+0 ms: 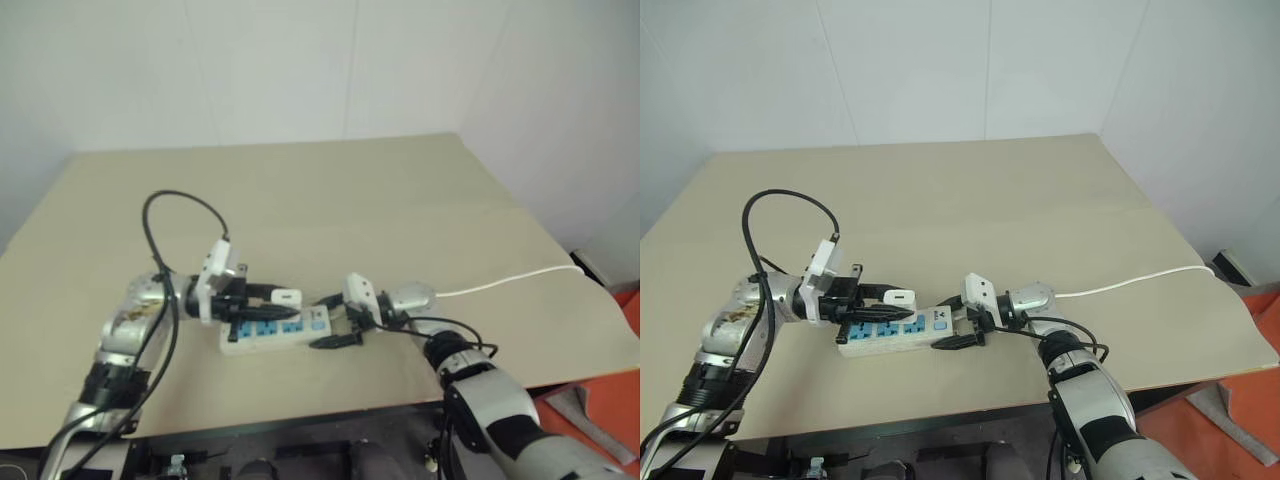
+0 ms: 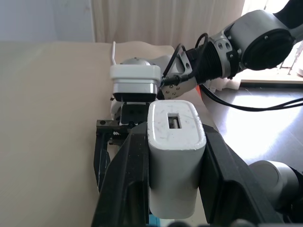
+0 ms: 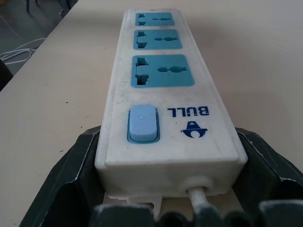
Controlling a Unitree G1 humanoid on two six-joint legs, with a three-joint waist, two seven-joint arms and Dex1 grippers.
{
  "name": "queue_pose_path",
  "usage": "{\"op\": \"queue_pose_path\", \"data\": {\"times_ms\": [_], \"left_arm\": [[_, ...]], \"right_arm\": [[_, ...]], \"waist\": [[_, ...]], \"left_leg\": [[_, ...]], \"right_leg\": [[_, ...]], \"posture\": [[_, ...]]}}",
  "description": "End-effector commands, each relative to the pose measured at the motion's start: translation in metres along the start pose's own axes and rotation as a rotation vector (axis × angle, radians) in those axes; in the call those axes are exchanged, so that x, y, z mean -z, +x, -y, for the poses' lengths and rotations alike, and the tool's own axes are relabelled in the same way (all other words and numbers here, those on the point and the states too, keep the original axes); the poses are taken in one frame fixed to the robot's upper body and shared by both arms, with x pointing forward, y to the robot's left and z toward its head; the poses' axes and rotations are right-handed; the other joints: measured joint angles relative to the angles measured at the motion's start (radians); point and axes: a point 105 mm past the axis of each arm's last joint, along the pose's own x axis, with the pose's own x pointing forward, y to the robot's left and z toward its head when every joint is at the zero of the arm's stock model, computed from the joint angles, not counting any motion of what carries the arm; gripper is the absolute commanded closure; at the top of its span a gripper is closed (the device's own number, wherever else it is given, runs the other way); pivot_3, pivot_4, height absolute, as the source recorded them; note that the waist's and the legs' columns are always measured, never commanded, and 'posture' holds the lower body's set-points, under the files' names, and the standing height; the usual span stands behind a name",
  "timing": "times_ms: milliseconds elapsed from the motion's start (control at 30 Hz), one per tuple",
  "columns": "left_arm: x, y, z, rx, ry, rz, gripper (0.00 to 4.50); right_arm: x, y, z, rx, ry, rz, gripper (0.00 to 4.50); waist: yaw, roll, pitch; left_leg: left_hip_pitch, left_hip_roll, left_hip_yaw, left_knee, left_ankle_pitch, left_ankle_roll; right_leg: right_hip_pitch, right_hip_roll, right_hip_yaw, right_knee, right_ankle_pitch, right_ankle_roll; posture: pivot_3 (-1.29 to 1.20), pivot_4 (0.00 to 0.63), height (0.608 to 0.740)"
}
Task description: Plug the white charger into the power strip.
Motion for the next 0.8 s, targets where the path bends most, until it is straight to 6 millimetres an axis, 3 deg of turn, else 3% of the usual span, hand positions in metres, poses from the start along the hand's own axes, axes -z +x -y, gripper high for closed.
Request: {"op": "queue_pose_path", "data": {"times_ms": [33,800], "left_arm": [[0.001,0.001,-0.001,0.004,0.036,-0.004,3.5],[0.019,0.01,-0.004,-0.01,0.056,-0.012,3.5]], "right_arm": [[0.002,0.002,-0.001,-0.01,0.006,-0.014,1.1],[0.003,0.002,-0.001,0.003,0.01,-0.016,1.1]], "waist": [[0.0,0.0,0.0],[0.0,0.0,0.0]], "left_leg": [[0.0,0.0,0.0,0.0,0.0,0.0],[0.0,0.0,0.0,0.0,0.0,0.0]], "right_leg": [[0.0,0.0,0.0,0.0,0.0,0.0],[0.0,0.0,0.0,0.0,0.0,0.0]], "posture": [[0.0,0.15,0.74],[0.0,0.15,0.74]]}}
